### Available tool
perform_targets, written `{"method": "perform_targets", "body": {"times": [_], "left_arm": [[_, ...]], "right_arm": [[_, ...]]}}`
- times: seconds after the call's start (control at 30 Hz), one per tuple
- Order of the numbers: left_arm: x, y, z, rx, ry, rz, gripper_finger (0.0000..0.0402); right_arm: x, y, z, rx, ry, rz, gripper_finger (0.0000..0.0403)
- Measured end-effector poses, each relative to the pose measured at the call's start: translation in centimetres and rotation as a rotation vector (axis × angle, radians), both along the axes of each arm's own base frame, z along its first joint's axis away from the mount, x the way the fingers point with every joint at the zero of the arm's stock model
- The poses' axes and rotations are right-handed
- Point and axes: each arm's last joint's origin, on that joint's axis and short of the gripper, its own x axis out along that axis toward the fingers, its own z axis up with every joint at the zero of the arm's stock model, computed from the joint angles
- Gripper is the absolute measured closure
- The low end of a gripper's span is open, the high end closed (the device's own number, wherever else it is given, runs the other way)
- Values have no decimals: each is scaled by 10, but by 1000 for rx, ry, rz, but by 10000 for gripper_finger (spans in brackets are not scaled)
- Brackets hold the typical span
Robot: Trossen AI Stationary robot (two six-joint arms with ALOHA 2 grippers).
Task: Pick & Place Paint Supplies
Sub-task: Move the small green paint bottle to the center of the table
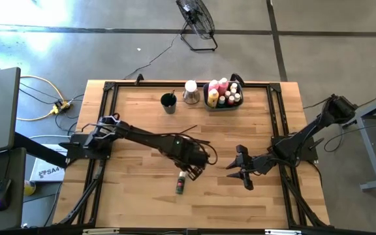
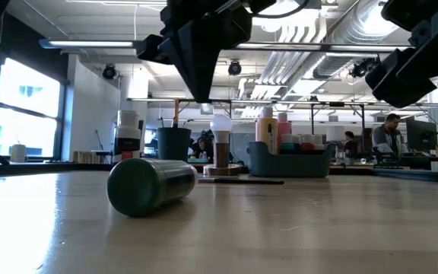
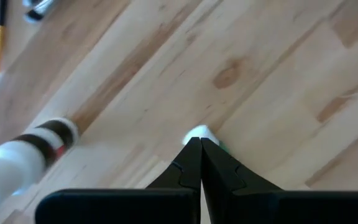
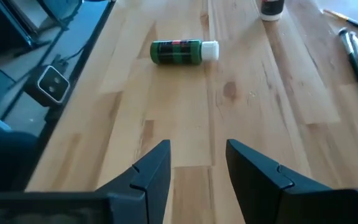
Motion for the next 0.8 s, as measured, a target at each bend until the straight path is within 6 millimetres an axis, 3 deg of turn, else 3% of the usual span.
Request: {"method": "perform_targets", "body": {"times": [0.57, 0.8], "left_arm": [[-1, -7, 0, -58, -8, 220, 400], [4, -8, -11, -71, 13, 287, 357]], "right_arm": [[-2, 2, -1, -5, 29, 111, 255], [-6, 0, -9, -38, 119, 139, 255]]}}
